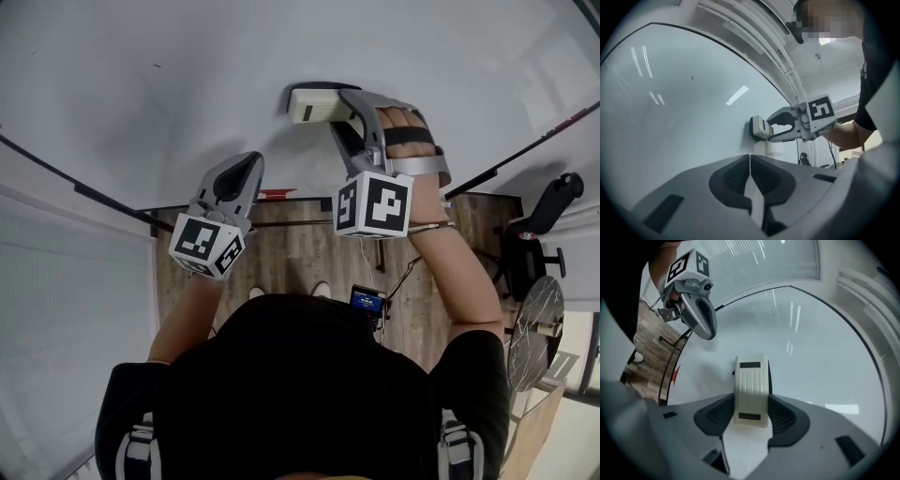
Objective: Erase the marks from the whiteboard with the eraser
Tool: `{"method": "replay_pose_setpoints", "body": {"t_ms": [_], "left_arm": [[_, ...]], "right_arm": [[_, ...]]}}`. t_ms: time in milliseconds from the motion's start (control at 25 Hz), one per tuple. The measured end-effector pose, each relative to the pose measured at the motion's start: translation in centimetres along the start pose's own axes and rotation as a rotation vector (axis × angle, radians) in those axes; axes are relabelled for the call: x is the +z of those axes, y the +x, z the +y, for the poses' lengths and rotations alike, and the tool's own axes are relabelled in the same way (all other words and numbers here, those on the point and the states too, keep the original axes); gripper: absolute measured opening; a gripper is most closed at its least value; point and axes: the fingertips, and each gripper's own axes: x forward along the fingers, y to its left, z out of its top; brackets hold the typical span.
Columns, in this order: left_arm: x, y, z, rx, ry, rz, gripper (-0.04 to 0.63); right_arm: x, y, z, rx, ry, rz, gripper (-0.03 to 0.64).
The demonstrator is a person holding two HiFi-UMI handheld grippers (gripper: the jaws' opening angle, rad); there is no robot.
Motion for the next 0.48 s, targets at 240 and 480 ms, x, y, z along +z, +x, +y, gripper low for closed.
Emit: {"method": "replay_pose_setpoints", "body": {"t_ms": [240, 480], "left_arm": [[0.0, -0.3, 0.2, -0.007, 0.01, -0.006, 0.009], [-0.2, -0.7, -0.8, -0.044, 0.035, -0.006, 0.009]], "right_arm": [[0.9, -3.0, 2.1, 0.111, 0.421, -0.264, 0.224], [-0.2, -5.1, 3.7, 0.139, 0.926, -0.53, 0.224]]}}
